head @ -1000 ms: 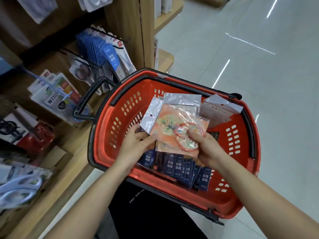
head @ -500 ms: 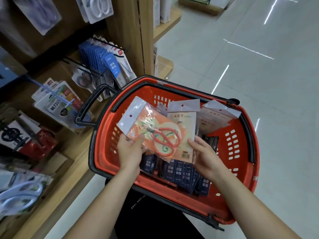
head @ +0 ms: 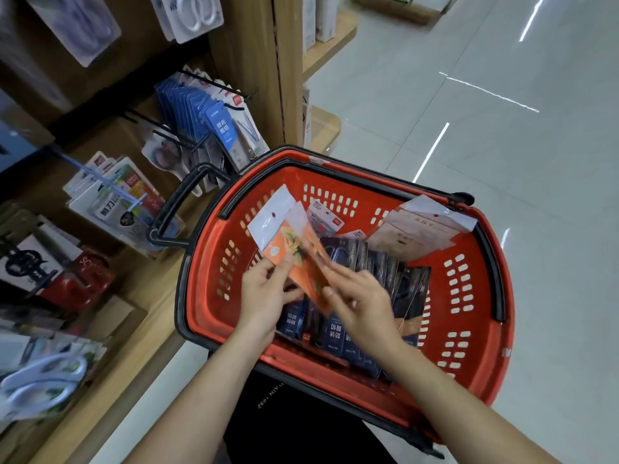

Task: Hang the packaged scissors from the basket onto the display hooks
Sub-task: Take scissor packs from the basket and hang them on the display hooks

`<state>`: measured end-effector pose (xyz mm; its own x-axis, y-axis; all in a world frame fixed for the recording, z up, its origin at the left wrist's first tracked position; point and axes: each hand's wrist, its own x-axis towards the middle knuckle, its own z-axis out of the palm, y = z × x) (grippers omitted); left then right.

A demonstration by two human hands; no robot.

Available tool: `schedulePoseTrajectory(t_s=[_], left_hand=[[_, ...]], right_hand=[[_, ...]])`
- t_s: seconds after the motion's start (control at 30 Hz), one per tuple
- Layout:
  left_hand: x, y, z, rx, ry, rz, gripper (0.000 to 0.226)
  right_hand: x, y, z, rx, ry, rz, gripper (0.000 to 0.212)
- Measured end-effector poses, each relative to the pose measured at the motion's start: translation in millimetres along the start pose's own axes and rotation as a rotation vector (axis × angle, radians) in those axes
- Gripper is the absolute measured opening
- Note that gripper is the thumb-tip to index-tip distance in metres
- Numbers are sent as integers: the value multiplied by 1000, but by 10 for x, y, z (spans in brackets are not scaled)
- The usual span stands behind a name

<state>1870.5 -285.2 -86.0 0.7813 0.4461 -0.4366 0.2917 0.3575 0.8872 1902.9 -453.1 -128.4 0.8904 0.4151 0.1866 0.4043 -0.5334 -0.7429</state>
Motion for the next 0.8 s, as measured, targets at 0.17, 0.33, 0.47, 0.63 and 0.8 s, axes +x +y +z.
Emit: schedulePoseTrajectory(t_s=[0.17, 0.33, 0.47, 0.63, 0.8], left_hand=[[-31, -1, -22, 65, -80, 68, 22], [-2, -39, -36, 79, -134, 158, 26], [40, -46, -103, 213, -19, 294, 20], [113, 60, -373, 544, 87, 550, 11], [143, 108, -639, 700, 135, 606, 8]], right_hand=[[-74, -62, 234, -102, -12, -87, 45], [-48, -39, 176, -113, -107, -111, 54], [-28, 19, 68, -5, -291, -89, 60], [38, 238, -65, 7, -662, 204, 50], [-71, 402, 47, -225, -1074, 149, 29]])
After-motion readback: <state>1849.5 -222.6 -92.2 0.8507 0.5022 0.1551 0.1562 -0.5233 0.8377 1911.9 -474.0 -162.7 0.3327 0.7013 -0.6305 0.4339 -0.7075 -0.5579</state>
